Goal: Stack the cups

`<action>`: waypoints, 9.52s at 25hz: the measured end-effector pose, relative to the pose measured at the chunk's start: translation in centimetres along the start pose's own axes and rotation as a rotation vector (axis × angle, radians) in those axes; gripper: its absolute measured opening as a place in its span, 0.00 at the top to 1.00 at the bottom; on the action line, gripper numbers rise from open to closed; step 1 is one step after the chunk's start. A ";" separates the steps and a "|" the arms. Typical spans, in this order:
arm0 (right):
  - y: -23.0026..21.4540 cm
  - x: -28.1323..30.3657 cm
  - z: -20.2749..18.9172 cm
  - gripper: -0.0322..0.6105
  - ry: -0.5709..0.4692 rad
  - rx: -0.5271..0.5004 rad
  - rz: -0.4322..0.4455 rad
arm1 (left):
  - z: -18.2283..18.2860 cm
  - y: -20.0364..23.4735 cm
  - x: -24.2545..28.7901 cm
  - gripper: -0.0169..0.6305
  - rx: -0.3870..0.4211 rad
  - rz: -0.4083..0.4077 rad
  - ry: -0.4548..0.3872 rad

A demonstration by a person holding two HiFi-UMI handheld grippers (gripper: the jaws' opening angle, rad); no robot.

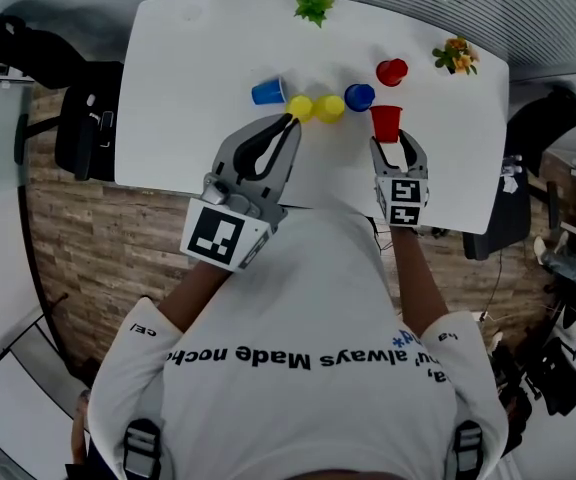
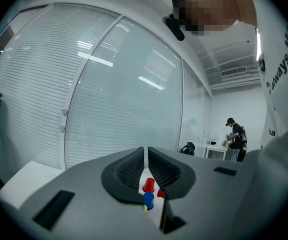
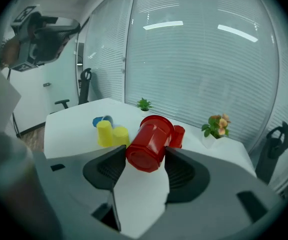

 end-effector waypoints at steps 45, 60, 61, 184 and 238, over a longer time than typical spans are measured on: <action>8.5 12.2 16.4 0.56 0.935 -1.035 0.822 | -1.1 4.3 -4.6 0.91 -0.077 0.173 -0.054; 10.1 13.9 17.0 0.55 0.904 -1.085 0.829 | -1.0 4.7 -4.5 0.91 -0.085 0.198 -0.055; 10.1 13.9 17.0 0.55 0.899 -1.081 0.830 | -1.0 4.7 -4.4 0.91 -0.085 0.198 -0.056; 0.4 -1.0 7.8 0.50 -0.245 -0.108 0.229 | -2.6 -0.4 1.5 0.61 0.311 -0.301 0.282; -9.7 7.3 -0.1 0.47 -0.222 0.092 0.113 | -3.6 1.5 2.4 0.64 0.243 -0.219 0.315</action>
Point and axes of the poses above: the fingertips, and each gripper's own axes: x forward along the fingers, y to its left, z out of its top, the point moved 10 cm from there along -x, backward along the fingers
